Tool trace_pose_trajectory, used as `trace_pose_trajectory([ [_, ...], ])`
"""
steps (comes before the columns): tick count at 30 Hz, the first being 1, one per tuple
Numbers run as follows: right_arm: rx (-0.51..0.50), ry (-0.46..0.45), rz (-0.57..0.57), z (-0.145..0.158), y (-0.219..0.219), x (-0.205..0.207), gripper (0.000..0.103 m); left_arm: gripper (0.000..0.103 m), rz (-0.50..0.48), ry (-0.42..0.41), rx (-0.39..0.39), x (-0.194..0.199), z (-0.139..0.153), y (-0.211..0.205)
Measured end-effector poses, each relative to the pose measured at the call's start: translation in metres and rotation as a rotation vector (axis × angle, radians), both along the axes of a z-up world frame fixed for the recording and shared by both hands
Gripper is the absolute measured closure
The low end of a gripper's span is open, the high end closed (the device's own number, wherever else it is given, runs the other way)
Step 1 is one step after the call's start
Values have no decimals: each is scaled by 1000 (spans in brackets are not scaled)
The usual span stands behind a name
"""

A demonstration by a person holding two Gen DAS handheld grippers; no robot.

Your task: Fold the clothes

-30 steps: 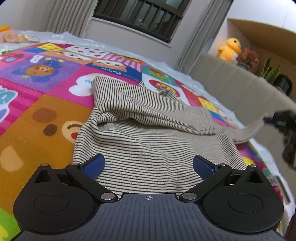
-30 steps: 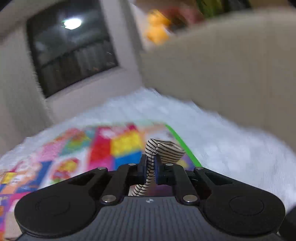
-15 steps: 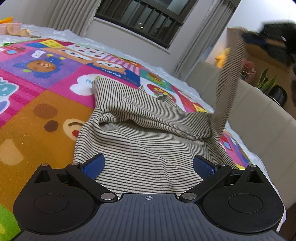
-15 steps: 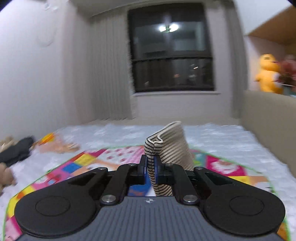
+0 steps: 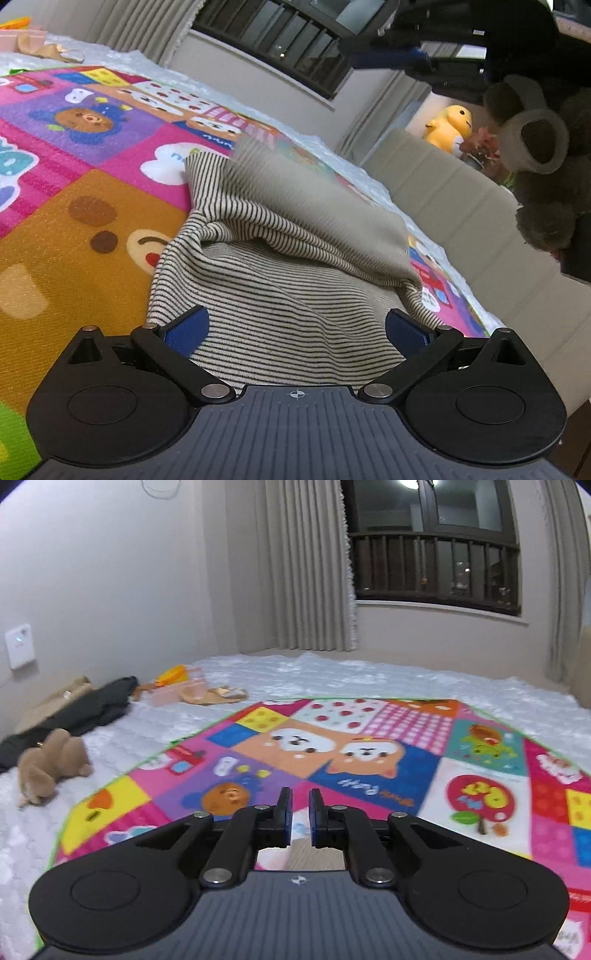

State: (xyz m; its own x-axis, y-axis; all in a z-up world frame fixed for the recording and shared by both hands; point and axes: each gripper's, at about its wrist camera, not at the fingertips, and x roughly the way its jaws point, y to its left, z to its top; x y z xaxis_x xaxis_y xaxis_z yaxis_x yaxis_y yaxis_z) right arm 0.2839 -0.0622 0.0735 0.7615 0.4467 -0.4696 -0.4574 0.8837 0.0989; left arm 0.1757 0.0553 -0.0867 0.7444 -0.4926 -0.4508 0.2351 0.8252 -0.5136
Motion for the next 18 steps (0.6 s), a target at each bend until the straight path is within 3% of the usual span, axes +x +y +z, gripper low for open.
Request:
trace_pose_trajectory([
  [4,24,-15,1,5,-15,-10,84,0,-14,14,16,1,1,-1],
  [9,76,-7,-102,1,-74,-8,75,0,-71,65,90,12,13,-6],
  [12,108,25,-187,-20,-117,-2,71,0,-78,43,106,25,35,-3],
  [16,110,71,-279,-63,-161,-4,71,0,-6,-13,137,61,63,3],
  [18,102,81,-299,-83,-178,-11,71,8,25,-15,180,82,66,0],
])
